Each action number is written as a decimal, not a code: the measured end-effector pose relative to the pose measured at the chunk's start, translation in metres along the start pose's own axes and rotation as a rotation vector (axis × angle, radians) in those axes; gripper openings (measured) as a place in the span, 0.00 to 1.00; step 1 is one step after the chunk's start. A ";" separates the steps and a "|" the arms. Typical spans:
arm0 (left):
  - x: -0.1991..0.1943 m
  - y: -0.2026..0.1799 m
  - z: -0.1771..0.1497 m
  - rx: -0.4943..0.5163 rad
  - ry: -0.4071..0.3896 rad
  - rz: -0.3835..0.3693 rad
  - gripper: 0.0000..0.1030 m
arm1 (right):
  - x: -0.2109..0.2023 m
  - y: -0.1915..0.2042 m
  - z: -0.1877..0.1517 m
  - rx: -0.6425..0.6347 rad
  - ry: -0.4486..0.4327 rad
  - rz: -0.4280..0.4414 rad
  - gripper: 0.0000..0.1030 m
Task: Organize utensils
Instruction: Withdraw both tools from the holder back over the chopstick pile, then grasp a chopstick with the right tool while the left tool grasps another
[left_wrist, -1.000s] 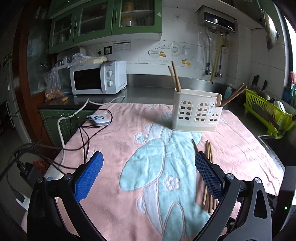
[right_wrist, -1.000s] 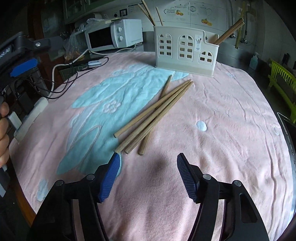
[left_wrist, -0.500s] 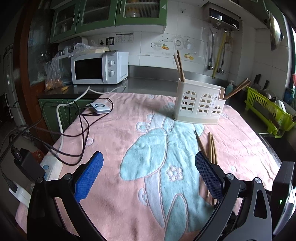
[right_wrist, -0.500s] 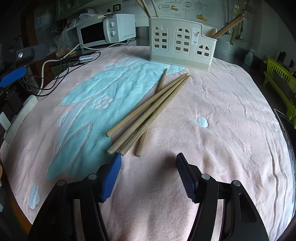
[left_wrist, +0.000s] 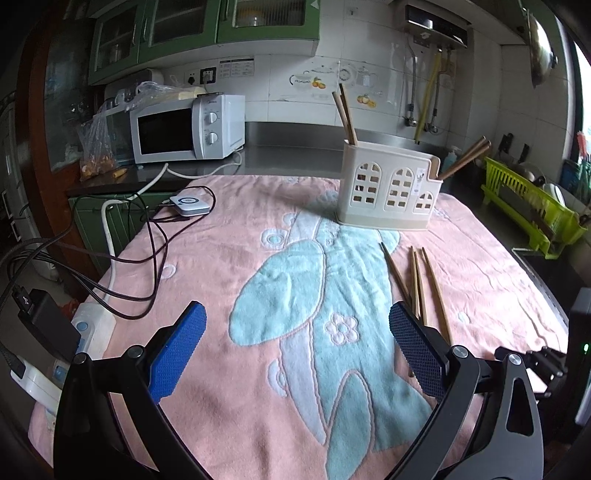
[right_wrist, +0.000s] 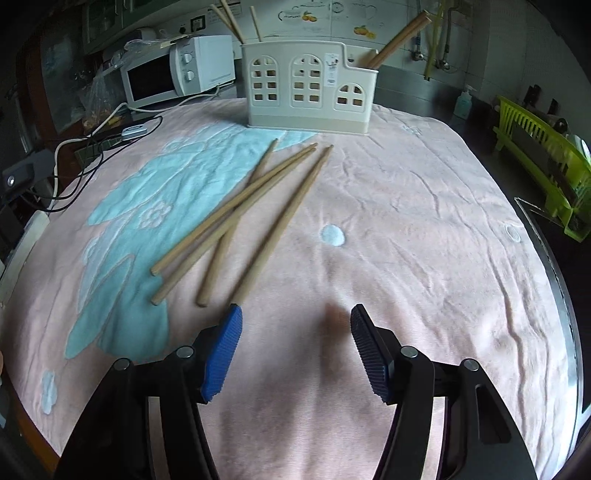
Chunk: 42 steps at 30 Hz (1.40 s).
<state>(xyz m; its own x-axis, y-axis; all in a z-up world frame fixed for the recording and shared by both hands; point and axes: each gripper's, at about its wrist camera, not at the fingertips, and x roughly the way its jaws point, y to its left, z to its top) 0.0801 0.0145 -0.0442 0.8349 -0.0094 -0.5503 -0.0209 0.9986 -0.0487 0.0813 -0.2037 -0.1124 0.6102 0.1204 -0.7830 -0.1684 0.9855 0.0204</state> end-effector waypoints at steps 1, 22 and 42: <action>0.000 -0.001 -0.001 0.003 0.002 0.000 0.95 | 0.000 -0.002 0.000 0.007 0.000 -0.001 0.53; 0.007 -0.003 -0.009 0.043 0.035 -0.012 0.94 | 0.015 0.023 0.016 0.043 0.027 0.058 0.10; 0.062 -0.067 -0.039 0.132 0.248 -0.237 0.42 | 0.001 -0.034 -0.002 0.056 0.019 0.017 0.07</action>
<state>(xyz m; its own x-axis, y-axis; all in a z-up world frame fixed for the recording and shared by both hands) 0.1122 -0.0548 -0.1077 0.6491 -0.2379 -0.7226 0.2424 0.9650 -0.0999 0.0858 -0.2373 -0.1149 0.5928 0.1352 -0.7939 -0.1342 0.9886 0.0681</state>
